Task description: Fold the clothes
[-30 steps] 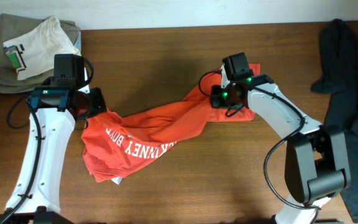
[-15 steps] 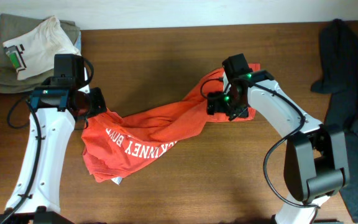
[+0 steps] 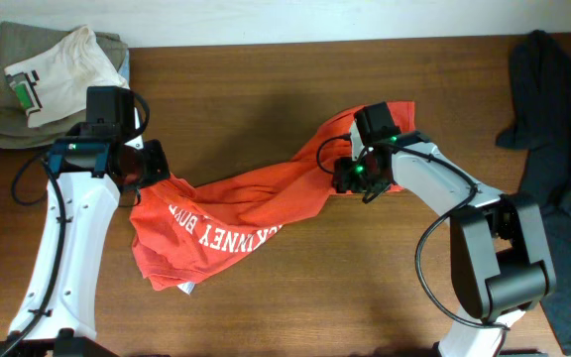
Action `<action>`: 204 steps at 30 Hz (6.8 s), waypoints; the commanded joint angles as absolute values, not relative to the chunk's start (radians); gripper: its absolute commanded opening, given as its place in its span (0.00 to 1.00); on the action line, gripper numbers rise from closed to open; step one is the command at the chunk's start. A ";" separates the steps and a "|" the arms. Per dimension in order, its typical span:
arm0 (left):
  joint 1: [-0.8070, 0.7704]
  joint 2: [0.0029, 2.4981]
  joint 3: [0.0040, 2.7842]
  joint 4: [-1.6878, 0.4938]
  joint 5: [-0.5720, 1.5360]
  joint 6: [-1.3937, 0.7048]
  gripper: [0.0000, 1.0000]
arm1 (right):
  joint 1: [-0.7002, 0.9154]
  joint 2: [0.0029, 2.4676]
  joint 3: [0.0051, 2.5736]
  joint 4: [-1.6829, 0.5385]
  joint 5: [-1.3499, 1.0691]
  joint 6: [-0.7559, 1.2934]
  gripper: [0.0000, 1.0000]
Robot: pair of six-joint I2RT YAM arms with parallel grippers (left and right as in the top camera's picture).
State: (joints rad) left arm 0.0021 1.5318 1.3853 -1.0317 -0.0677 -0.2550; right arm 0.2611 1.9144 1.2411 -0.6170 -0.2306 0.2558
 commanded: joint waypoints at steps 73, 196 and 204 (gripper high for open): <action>0.002 1.493 1.388 -1.034 -0.078 -0.245 0.01 | 0.279 1.712 1.236 -0.676 -0.134 0.351 0.04; 0.041 1.853 2.501 -0.900 0.132 -0.126 0.00 | -0.102 1.695 2.543 -1.074 -0.101 0.214 0.04; 0.047 1.853 2.862 -1.150 0.135 -0.051 0.01 | -0.239 1.700 2.814 -1.386 -0.102 0.188 0.04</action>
State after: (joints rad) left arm 0.0322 1.8454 2.8494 -1.0958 0.1558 -0.0925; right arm -0.2222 1.6650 2.8323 -1.3247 -0.1223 0.2153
